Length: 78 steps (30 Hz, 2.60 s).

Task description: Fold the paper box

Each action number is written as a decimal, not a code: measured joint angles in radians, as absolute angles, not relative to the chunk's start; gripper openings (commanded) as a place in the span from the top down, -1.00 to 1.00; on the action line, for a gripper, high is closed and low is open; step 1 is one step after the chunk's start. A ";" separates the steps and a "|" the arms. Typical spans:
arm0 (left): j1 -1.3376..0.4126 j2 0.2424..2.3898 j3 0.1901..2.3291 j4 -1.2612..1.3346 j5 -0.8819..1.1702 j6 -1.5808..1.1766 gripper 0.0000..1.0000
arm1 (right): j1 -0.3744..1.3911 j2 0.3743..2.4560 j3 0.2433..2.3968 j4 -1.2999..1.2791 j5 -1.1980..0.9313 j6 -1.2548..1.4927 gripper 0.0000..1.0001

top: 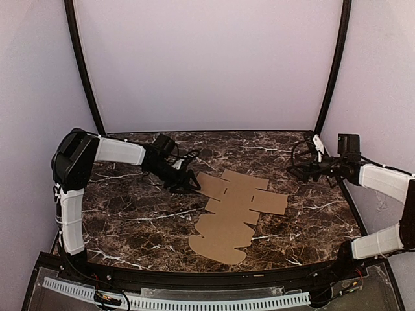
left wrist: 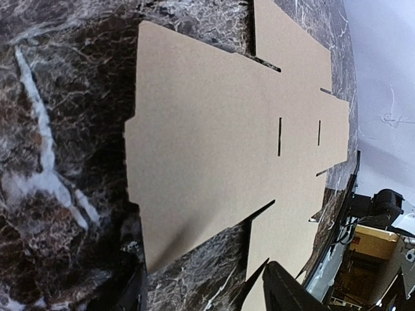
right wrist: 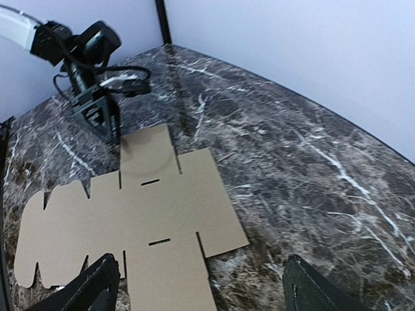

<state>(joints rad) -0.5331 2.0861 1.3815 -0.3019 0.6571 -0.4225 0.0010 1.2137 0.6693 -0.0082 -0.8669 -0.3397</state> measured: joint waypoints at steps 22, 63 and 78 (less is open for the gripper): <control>-0.532 2.182 1.228 0.309 0.828 -0.822 0.98 | 0.275 1.443 0.746 -0.072 -0.793 -0.382 -0.56; -0.590 1.610 0.835 0.402 0.640 -0.344 0.98 | 0.315 1.932 1.470 -0.813 -1.032 -0.702 0.33; -0.594 1.608 0.818 0.428 0.634 -0.350 0.98 | 0.347 1.926 1.515 -0.833 -0.950 -0.716 -0.46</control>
<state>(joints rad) -0.5938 1.6085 0.8181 0.4282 0.6342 -0.3496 0.3466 1.9263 1.5146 -0.8333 -0.9497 -0.7158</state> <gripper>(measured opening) 0.012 0.651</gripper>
